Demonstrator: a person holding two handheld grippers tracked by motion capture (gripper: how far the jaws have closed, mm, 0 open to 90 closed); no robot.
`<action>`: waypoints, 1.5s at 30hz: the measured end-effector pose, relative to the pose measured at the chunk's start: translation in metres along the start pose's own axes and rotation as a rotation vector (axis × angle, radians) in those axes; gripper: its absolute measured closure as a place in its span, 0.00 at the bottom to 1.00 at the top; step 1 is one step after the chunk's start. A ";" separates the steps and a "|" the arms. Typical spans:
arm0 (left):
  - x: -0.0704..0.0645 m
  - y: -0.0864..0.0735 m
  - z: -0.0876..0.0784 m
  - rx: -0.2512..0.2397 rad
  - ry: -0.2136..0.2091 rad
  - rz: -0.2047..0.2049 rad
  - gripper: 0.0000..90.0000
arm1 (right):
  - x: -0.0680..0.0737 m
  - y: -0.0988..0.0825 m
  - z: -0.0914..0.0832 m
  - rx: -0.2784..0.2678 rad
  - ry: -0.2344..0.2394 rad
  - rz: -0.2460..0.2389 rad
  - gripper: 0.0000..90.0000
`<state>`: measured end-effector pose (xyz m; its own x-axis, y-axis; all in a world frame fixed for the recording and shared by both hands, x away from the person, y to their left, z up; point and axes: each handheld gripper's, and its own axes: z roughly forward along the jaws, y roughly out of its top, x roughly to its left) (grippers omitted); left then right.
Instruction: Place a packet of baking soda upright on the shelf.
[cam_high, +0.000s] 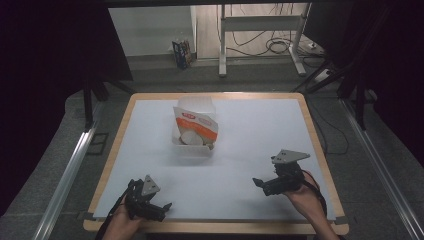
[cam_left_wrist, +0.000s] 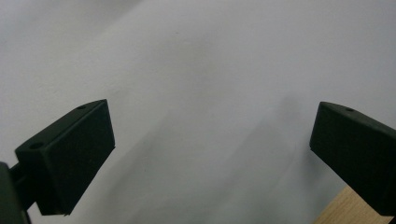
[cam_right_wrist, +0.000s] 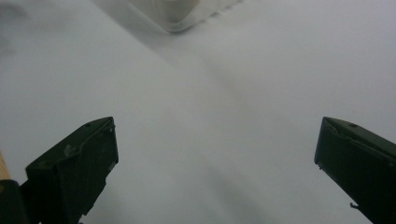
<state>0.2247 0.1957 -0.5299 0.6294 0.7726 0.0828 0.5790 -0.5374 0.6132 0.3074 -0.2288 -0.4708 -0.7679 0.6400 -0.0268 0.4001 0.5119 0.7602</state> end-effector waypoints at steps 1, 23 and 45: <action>0.000 0.000 0.000 0.000 0.000 0.000 0.00 | 0.000 -0.001 -0.001 0.001 -0.002 0.001 0.00; 0.000 0.000 0.000 0.003 0.002 -0.002 0.00 | 0.001 -0.025 -0.024 0.018 -0.047 -0.001 0.00; 0.000 0.000 0.000 0.005 0.000 -0.005 0.00 | -0.002 -0.055 -0.039 0.037 -0.081 0.069 0.00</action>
<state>0.2250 0.1958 -0.5301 0.6265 0.7753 0.0798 0.5847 -0.5353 0.6096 0.2671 -0.2807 -0.4870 -0.6957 0.7178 -0.0290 0.4698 0.4850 0.7376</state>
